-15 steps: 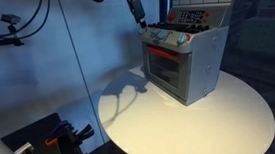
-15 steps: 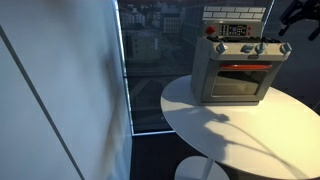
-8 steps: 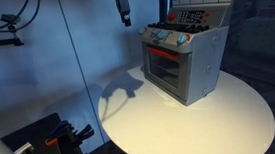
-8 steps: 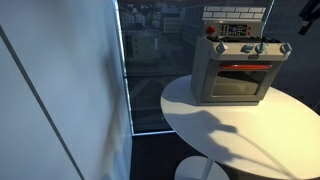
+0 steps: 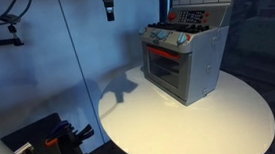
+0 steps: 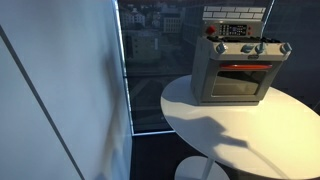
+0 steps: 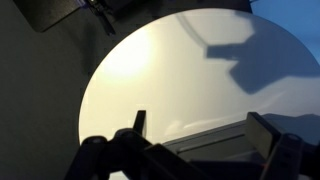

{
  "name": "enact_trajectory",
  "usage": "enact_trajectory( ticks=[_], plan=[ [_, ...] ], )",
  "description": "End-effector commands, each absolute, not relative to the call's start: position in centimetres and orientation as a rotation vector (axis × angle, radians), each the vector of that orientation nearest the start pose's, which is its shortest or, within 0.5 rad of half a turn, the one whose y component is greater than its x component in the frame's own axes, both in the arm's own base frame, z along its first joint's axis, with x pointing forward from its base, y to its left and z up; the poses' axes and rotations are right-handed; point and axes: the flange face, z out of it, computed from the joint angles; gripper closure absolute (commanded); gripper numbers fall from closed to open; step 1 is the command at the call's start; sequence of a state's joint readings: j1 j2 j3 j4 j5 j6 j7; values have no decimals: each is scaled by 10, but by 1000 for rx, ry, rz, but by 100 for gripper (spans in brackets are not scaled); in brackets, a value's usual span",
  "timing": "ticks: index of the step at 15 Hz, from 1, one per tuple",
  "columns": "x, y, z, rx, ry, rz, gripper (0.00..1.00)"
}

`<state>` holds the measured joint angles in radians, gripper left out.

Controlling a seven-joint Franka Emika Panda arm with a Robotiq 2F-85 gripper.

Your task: Turn the second blue knob from the right to the left

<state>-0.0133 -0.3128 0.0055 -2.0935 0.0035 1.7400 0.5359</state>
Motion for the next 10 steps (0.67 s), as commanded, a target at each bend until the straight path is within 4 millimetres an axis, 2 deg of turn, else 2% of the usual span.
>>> enact_trajectory(
  ticks=[1,4,6,10],
  plan=[
    [450,-8,566,-3020,826,131,0],
    [447,-11,569,-3021,831,154,0],
    [449,-8,559,-3034,855,140,0],
    [448,-9,559,-3034,857,150,0]
  ],
)
